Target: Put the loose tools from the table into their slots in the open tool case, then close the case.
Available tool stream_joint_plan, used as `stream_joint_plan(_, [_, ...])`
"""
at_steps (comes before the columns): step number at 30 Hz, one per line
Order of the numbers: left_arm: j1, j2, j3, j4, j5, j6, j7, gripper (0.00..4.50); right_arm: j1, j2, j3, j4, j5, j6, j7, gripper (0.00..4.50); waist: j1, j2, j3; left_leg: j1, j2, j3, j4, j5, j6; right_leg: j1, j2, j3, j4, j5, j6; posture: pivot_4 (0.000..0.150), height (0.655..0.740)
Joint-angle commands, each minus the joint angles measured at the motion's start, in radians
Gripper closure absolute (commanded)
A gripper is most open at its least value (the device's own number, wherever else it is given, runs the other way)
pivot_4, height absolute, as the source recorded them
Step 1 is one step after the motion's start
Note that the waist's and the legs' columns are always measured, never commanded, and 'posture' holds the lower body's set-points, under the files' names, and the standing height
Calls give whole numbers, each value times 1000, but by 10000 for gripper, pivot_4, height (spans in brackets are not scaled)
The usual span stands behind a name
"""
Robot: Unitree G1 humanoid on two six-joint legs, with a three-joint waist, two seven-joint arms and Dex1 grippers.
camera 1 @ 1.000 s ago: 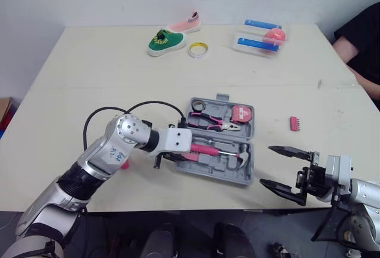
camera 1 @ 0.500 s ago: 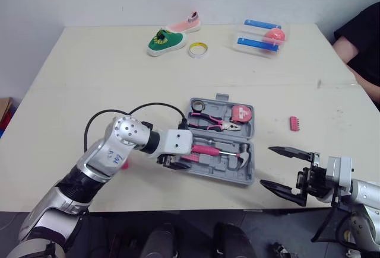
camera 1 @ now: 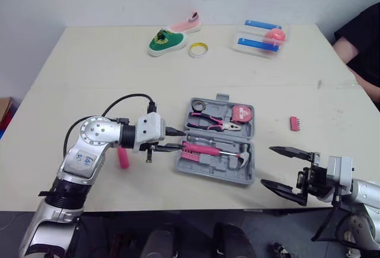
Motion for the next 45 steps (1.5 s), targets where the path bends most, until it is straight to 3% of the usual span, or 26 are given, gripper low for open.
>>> stream_joint_plan(1, [14, -11, -12, 31, 18, -36, 15, 44336, -6, 3, -15, -14, 12, -14, 2, 0, 0, 0, 0, 0, 0, 0, 0, 0, 0, 0, 0, 0, 0, 0, 0, 1500, 7400])
stream_joint_plan(15, [53, -8, -121, 59, 91, 57, 18, 44336, -3, 3, -16, -36, 3, -8, -30, 0, 0, 0, 0, 0, 0, 0, 0, 0, 0, 0, 0, 0, 0, 0, 0, 1500, 7400])
stream_joint_plan(20, [28, 40, -232, 83, 206, 143, 6, 44336, -6, -1, -19, -37, 6, -4, -36, 0, -1, 2, -2, 1, 0, 1, 0, 0, 0, 0, 0, 0, 0, 0, 0, 1500, 7400])
stream_joint_plan(27, [-11, 34, -335, 90, 260, 260, 6, 44336, -15, 0, -17, -35, 3, -6, -45, 0, -1, 8, -15, 5, 0, 1, -1, -1, 0, 3, 0, 2, 0, 0, 0, 1500, 7400])
stream_joint_plan(32, [-8, -10, -264, 112, 207, 153, 44, 44336, -14, -5, -29, -29, -7, -11, -63, 0, 5, 10, -17, 13, 0, -1, -1, -4, 1, 12, -4, 4, -5, 0, -1, 1500, 7400])
stream_joint_plan(37, [23, -22, -80, 84, 20, 16, -18, 44336, -20, -25, -96, 18, -11, 10, -124, 0, -2, 8, -15, 13, 0, -4, -2, -6, 0, 14, -12, 4, -9, -1, -1, 1500, 7400])
stream_joint_plan(40, [75, -17, 131, 82, -101, -36, 36, 35757, -8, -58, -171, 105, -24, -7, -127, 0, -6, 6, -13, 7, 0, -3, -2, -5, -1, 8, -11, 3, -8, -1, -2, 1500, 7400])
stream_joint_plan(42, [135, 23, 246, 92, -127, -60, 66, 27039, -12, -76, -228, 189, -47, -42, -154, 0, -8, 4, -12, -1, 0, -3, -1, -2, 0, 1, -11, 2, -4, -1, -1, 1500, 7400])
stream_joint_plan(45, [240, 72, 406, 104, -172, -47, 101, 14132, -7, -94, -296, 312, -110, -91, -230, 0, -14, 4, -12, 1, 0, 0, -2, -2, -1, 1, -9, -3, -3, -1, -1, 1500, 7400])
